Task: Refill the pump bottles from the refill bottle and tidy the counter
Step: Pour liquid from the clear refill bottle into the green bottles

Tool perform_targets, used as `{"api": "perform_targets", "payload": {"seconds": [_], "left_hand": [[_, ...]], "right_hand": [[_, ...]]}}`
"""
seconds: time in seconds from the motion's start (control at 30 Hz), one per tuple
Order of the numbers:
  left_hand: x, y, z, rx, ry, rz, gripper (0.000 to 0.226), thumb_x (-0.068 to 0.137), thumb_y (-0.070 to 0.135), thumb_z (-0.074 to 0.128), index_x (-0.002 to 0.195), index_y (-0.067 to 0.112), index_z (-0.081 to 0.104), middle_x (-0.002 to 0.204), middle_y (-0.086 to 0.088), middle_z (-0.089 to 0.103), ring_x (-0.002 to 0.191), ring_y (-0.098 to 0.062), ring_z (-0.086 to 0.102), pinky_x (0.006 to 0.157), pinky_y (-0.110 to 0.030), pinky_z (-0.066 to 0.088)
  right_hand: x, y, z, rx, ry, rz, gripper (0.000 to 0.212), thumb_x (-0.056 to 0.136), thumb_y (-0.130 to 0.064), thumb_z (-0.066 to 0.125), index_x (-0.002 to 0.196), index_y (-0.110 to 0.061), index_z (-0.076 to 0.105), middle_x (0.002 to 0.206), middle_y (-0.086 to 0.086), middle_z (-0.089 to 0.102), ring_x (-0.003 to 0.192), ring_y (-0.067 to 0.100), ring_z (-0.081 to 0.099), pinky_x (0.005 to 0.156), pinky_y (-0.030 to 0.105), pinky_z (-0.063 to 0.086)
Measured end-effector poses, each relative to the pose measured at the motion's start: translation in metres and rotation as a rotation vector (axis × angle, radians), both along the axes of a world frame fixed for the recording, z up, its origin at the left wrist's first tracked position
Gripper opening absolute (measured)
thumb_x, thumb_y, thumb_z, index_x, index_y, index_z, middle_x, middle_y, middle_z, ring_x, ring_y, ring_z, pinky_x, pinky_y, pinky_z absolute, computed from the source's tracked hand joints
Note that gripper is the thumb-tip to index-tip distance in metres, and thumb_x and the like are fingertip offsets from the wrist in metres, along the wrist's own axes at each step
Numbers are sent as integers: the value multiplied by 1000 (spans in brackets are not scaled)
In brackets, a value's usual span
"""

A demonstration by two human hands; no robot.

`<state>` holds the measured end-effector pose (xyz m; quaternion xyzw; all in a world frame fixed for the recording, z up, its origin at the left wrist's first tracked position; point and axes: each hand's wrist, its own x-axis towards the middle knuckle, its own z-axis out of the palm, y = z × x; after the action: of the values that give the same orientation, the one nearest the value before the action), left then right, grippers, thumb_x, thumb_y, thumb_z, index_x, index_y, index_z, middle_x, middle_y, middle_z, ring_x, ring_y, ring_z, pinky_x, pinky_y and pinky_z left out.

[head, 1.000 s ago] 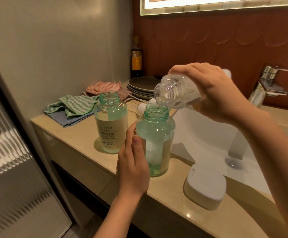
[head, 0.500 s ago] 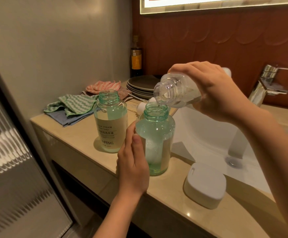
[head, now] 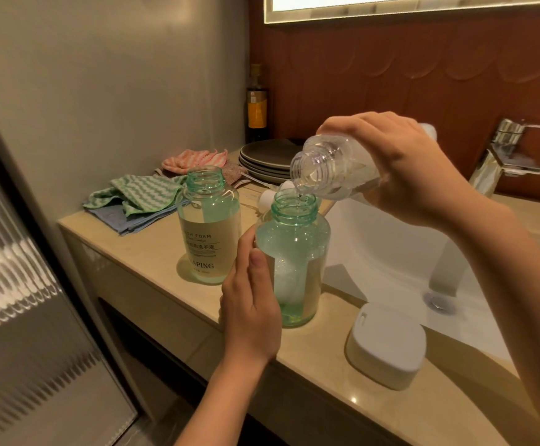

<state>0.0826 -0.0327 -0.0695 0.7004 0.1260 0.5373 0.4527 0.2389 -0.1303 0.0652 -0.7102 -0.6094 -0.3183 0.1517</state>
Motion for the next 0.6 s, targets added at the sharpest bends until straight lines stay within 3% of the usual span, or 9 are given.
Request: {"api": "perform_targets", "payload": {"seconds": [0.37,0.6], "left_hand": [[0,-1,2,-1,6,6,41,95,44,19,127,33,41,115,30,50,110,16,45,86,0,30],[0,-1,1,19,-9,6,49,95,42,18,130,20,46,114,27,51,109,14,47,86,-1,31]], "right_hand": [[0,0,0,-4,-3,-7,81,67,1,79,136,-22,42,124,10,57,108,33,51,88,37,33],[0,0,0,-6,23,-3,81,68,1,79,136,-24,41,124,8,56,108,31,51,90,40,36]]}}
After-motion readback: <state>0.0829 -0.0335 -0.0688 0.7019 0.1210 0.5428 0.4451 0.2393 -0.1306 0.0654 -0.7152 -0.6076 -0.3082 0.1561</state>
